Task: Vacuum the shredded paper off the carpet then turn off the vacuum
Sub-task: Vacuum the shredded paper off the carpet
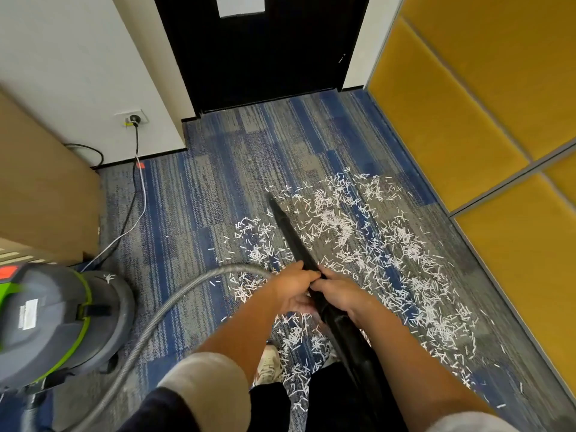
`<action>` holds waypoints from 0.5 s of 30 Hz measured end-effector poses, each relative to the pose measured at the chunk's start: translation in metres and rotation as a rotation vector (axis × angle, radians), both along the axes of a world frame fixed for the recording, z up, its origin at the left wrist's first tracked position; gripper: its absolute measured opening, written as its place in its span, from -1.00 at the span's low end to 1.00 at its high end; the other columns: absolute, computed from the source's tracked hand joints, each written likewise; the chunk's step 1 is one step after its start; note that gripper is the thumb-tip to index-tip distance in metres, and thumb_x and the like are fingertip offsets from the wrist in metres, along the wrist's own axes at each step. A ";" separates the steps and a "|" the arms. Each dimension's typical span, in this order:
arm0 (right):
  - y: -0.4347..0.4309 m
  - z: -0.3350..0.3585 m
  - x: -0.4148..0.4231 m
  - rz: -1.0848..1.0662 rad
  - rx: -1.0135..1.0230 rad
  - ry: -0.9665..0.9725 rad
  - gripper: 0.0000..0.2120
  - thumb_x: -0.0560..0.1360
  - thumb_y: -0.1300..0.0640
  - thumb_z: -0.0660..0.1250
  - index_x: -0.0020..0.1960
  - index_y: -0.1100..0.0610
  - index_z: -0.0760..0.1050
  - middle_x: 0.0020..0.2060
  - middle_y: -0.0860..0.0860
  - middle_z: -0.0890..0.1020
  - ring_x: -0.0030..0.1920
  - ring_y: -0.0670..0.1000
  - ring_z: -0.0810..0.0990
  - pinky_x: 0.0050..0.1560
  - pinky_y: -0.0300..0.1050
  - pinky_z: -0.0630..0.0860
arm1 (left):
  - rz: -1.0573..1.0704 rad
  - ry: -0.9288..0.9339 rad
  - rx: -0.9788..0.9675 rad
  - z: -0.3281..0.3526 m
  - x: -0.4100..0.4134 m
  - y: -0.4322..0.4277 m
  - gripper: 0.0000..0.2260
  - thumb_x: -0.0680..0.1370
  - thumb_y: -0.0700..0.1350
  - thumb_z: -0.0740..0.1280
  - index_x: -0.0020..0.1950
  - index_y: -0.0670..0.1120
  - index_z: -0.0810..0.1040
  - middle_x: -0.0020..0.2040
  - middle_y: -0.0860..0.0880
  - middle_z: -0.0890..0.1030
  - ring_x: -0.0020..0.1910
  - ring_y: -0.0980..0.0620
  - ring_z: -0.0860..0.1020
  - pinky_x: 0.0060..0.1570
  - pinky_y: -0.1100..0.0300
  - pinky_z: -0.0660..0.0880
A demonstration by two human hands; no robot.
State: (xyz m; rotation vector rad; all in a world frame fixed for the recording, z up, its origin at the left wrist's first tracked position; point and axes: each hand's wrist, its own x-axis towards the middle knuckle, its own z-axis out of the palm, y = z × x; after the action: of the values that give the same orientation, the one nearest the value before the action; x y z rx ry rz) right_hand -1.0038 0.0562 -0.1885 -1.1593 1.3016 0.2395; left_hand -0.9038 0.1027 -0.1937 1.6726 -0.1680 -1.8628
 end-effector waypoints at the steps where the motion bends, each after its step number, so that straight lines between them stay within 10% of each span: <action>1: -0.003 0.000 -0.004 -0.009 -0.016 0.007 -0.54 0.57 0.19 0.20 0.44 -0.03 0.29 0.03 0.12 0.59 -0.26 0.00 0.55 -0.40 -0.21 0.51 | -0.012 -0.003 -0.004 -0.001 -0.004 -0.005 -0.86 0.64 -0.18 0.18 -0.08 0.03 0.35 -0.08 -0.10 0.56 -0.23 0.00 0.59 -0.14 0.13 0.57; 15: -0.028 0.009 -0.011 0.009 0.097 -0.135 -0.57 0.44 0.31 0.32 0.25 0.01 0.41 -0.24 0.09 0.55 -0.32 0.01 0.50 -0.37 -0.16 0.49 | -0.034 -0.167 0.046 -0.009 -0.007 -0.035 -0.82 0.62 -0.18 0.19 0.22 -0.14 0.38 0.00 -0.15 0.55 -0.19 0.01 0.53 -0.16 0.15 0.55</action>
State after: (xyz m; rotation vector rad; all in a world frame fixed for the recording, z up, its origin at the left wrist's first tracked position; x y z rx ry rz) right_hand -1.0151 0.0283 -0.1795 -1.0805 1.1543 0.2244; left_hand -0.9107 0.0678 -0.2026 1.8688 -0.2252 -1.7627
